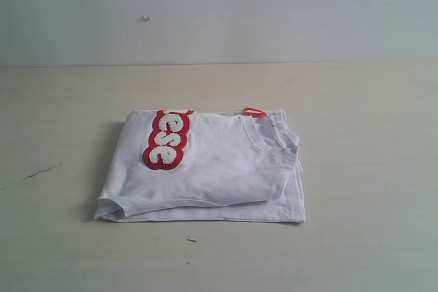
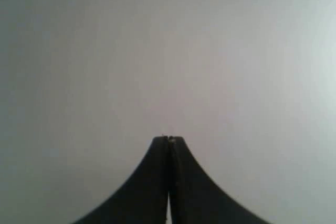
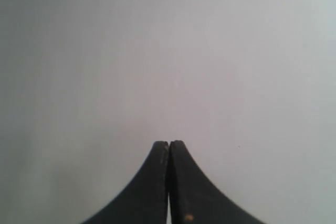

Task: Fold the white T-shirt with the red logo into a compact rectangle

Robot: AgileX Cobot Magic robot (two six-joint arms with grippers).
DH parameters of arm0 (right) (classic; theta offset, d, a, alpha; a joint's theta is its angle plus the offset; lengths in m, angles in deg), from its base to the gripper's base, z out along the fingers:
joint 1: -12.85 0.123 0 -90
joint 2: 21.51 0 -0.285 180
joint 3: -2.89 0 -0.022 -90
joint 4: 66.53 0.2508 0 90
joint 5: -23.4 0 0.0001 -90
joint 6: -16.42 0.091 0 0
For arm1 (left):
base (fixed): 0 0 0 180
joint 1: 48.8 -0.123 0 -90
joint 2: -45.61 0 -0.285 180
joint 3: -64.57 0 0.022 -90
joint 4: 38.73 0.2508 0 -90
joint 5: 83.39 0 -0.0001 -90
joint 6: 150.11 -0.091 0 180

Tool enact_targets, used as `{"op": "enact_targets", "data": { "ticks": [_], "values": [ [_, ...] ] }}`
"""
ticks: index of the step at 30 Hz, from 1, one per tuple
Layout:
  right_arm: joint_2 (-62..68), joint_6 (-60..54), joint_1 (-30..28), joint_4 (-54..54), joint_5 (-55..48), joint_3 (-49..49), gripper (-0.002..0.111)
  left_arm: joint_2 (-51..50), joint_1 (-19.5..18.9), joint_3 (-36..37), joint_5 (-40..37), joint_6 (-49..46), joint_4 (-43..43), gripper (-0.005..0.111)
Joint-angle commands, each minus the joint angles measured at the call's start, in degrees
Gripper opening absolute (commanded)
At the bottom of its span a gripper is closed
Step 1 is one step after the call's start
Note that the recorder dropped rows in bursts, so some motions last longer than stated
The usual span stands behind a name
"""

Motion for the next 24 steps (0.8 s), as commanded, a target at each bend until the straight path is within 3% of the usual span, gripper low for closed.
{"op": "enact_targets", "data": {
  "ticks": [1,5,11,24],
  "values": [
    [0.0,0.0,0.0,0.1,0.0,0.2,0.000,-0.1,-0.2,-0.2,-0.2,0.3,0.2,0.000],
    [0.0,0.0,0.0,0.1,0.0,0.2,0.000,-0.1,-0.2,-0.2,-0.2,0.3,3.5,0.000],
    [0.0,0.0,0.0,0.1,0.0,0.2,0.000,-0.1,-0.2,-0.2,-0.2,0.3,27.8,0.000],
    [0.0,0.0,0.0,0.1,0.0,0.2,0.000,-0.1,-2.2,11.8,0.3,0.3,29.2,0.000]
  ]
}}
